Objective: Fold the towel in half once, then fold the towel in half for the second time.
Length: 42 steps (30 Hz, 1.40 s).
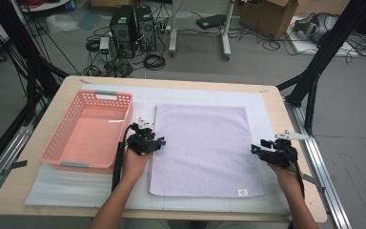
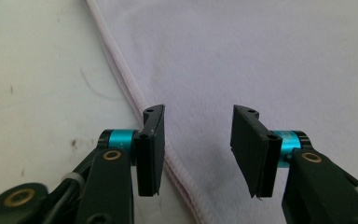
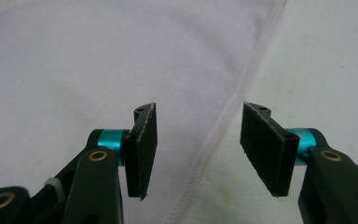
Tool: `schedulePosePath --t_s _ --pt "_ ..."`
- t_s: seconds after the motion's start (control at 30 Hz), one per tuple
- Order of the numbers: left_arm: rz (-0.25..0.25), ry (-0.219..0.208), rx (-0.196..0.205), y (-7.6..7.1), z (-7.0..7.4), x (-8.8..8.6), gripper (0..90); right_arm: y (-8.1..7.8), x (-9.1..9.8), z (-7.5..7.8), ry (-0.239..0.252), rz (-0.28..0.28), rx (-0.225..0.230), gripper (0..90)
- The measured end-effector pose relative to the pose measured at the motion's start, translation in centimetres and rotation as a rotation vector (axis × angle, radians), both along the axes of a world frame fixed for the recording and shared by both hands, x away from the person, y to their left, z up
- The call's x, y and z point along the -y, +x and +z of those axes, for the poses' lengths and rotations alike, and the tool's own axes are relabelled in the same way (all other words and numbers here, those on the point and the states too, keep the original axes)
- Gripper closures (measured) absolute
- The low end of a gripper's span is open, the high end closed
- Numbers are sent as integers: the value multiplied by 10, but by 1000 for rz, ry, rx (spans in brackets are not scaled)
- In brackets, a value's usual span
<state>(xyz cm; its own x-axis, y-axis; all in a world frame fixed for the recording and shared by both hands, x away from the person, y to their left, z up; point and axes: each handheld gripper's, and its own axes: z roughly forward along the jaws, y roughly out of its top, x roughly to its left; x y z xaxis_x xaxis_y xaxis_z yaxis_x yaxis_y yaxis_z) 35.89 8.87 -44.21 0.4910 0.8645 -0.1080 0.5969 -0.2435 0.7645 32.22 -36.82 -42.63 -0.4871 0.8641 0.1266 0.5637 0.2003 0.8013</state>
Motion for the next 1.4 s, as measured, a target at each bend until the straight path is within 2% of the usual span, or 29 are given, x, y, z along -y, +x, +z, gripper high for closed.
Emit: schedulePosePath --t_s 0.03,0.07,0.13,0.17,0.2,0.23,0.3,0.37,0.47,0.53,0.6,0.63,0.73,0.8,0.9,1.03,1.17,1.3,1.4 --pt "6 9 19 -2 -2 -1 558 -2 -1 -1 0 8 -5 451" --pt "15 26 10 -2 -4 -2 588 -3 -2 -3 -4 14 -6 449" --pt "31 13 28 -3 -6 -5 636 -4 -2 -6 -5 18 -7 448" --pt "43 36 39 -4 -5 -5 640 -5 -2 -7 -7 16 -9 446" --pt "53 67 55 -5 -5 -4 622 -5 -1 -8 -12 11 -11 443" --pt "59 79 65 -5 -5 -4 610 -5 0 -9 -12 8 -10 442" --pt "76 69 62 -6 -5 -6 582 -7 3 -8 -7 -5 -2 437" --pt "83 39 68 -7 -3 -8 528 -7 7 -7 2 -18 9 427" --pt "32 -78 126 -15 1 -10 398 -8 11 -4 19 -33 24 406" --pt "-18 -157 134 -21 2 -12 282 -9 11 -1 16 -29 33 373" --pt "-23 -178 139 -28 3 -11 179 -10 10 1 -1 -31 71 299" --pt "-40 -188 148 -31 3 -11 158 -10 10 2 -6 -25 85 284" --pt "-85 -247 161 -37 4 -16 158 -11 7 6 -36 -14 107 220" --pt "-82 -265 169 -40 3 -18 158 -11 6 7 -49 -10 108 172" --pt "-82 -251 168 -41 4 -21 161 -10 6 7 -62 -14 109 170" --pt "-66 -273 174 -41 6 -29 161 -8 7 6 -56 -10 92 170" --pt "-55 -283 180 -38 7 -32 161 -7 7 6 -44 2 83 170" --pt "-50 -281 166 -34 8 -31 161 -3 7 6 -48 7 73 170" --pt "-56 -291 158 -25 14 -30 161 0 6 7 -49 9 66 170"
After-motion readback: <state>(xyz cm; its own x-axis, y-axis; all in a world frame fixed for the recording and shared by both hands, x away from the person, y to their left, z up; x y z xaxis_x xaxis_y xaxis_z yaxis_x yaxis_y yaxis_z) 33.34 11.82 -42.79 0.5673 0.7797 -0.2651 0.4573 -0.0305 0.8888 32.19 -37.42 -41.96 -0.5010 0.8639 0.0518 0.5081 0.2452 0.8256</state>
